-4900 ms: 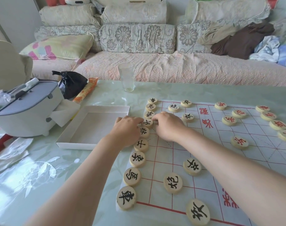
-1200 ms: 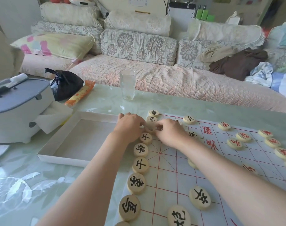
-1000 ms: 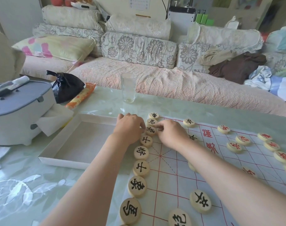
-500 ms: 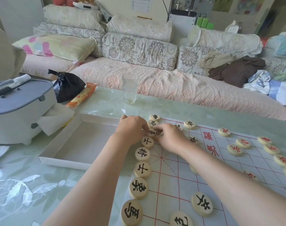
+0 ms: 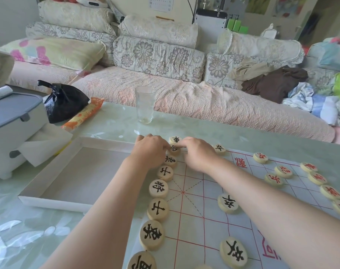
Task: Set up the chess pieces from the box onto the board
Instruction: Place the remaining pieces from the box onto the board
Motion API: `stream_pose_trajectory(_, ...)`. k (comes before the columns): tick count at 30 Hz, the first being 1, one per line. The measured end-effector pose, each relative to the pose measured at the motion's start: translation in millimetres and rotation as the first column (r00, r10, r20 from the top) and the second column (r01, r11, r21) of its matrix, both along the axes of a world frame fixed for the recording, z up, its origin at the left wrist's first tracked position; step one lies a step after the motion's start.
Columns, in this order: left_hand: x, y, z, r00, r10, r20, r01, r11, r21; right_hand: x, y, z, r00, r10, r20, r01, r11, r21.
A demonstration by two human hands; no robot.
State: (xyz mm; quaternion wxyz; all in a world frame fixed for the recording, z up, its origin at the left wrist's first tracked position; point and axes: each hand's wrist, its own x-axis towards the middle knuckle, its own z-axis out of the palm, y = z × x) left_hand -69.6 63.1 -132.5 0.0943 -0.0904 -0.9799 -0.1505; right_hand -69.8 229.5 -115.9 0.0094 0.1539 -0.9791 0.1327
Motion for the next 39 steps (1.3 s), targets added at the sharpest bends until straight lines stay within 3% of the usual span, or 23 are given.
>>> stream_pose_trajectory(6,-3.6,5.7,1.3,0.992,0.011,0.127,-0.010,1.000,-0.016,-2.0,2.3,-7.5,0.997,0.019,-0.077,-0.020,1.000,-0.016)
stream_pose_trajectory(10,-3.1,4.9,-1.2,0.998,0.028,0.064,-0.028,1.000,0.007,-3.8,0.4,-6.7,0.996,-0.023,-0.083,0.013,0.993,-0.113)
stream_pose_trajectory(24,-2.1,0.4,2.3,0.994,-0.027,0.109,0.023,0.999,0.045,-5.0,-1.9,-15.4,0.995,-0.016,-0.096,0.007,0.996,-0.093)
stream_pose_trajectory(28,-7.1,-1.0,4.6,0.997,0.020,0.072,-0.026,0.997,0.076,-14.6,2.7,-7.5,0.978,-0.165,-0.131,0.143,0.976,-0.162)
stream_pose_trajectory(33,-26.9,-6.0,12.1,0.995,0.066,0.079,-0.075,0.990,0.117,-37.7,-5.4,7.1,0.959,-0.281,-0.019,0.279,0.957,-0.072)
stream_pose_trajectory(39,-50.6,-7.3,15.5,0.990,0.066,0.125,-0.085,0.984,0.157,-63.4,-15.1,16.2,0.971,-0.192,0.142,0.201,0.978,-0.057)
